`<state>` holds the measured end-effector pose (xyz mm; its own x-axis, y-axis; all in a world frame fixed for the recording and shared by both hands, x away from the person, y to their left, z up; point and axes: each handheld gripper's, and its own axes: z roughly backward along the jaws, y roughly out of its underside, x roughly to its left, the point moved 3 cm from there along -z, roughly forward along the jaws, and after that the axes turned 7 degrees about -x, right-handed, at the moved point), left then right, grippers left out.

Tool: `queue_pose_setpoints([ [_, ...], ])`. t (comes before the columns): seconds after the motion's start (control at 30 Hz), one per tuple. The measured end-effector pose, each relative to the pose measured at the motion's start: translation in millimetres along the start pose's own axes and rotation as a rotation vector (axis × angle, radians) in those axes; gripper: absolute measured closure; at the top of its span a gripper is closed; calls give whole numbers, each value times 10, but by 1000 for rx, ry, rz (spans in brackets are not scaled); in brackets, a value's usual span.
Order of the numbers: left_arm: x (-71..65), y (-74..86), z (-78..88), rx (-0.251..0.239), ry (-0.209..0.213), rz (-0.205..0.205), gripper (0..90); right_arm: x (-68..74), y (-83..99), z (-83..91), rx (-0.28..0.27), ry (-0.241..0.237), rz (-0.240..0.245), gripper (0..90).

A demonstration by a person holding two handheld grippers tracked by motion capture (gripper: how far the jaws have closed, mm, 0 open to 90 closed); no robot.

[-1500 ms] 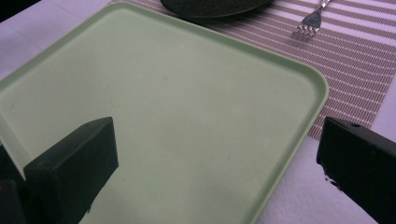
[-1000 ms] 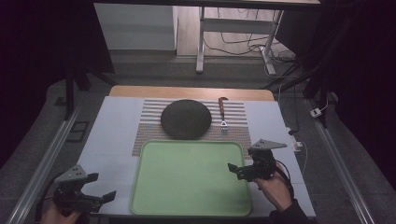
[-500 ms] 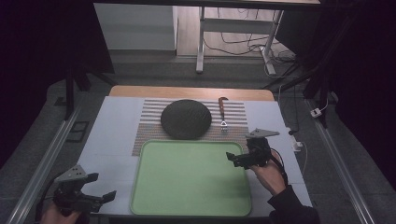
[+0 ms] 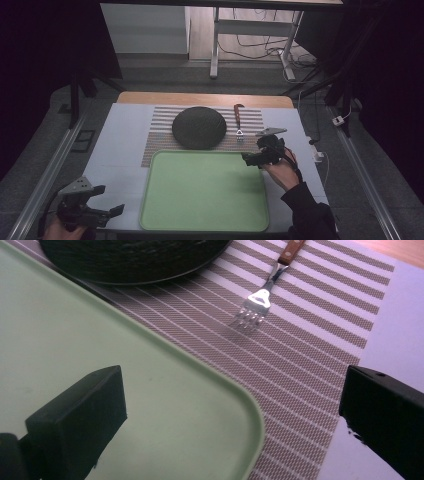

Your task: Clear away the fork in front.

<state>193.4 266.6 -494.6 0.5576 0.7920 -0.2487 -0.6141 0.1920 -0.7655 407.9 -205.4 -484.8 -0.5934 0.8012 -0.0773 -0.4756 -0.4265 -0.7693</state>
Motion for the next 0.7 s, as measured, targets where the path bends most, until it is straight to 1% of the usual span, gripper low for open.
queue_pose_setpoints([
  [0.13, 2, 0, 0, 0, 1, 2, 5, -39, -34, -119, 26, 30, 42, 0],
  [0.2, 4, 0, 0, 0, 1, 0, 5, -58, -54, -172, 31, 40, 53, 0],
  [0.27, 6, 0, 1, 0, 3, 1, 6, -72, -80, -233, 51, 51, 71, 0],
  [0.3, 6, 0, 1, 0, 3, 2, 5, -76, -93, -262, 52, 60, 84, 0],
  [0.5, 7, 0, -1, 0, 4, 3, 5, -95, -139, -436, 90, 107, 164, 0],
  [0.7, 8, -1, -2, 1, 5, 3, 6, -105, -146, -620, 134, 154, 262, 0],
])
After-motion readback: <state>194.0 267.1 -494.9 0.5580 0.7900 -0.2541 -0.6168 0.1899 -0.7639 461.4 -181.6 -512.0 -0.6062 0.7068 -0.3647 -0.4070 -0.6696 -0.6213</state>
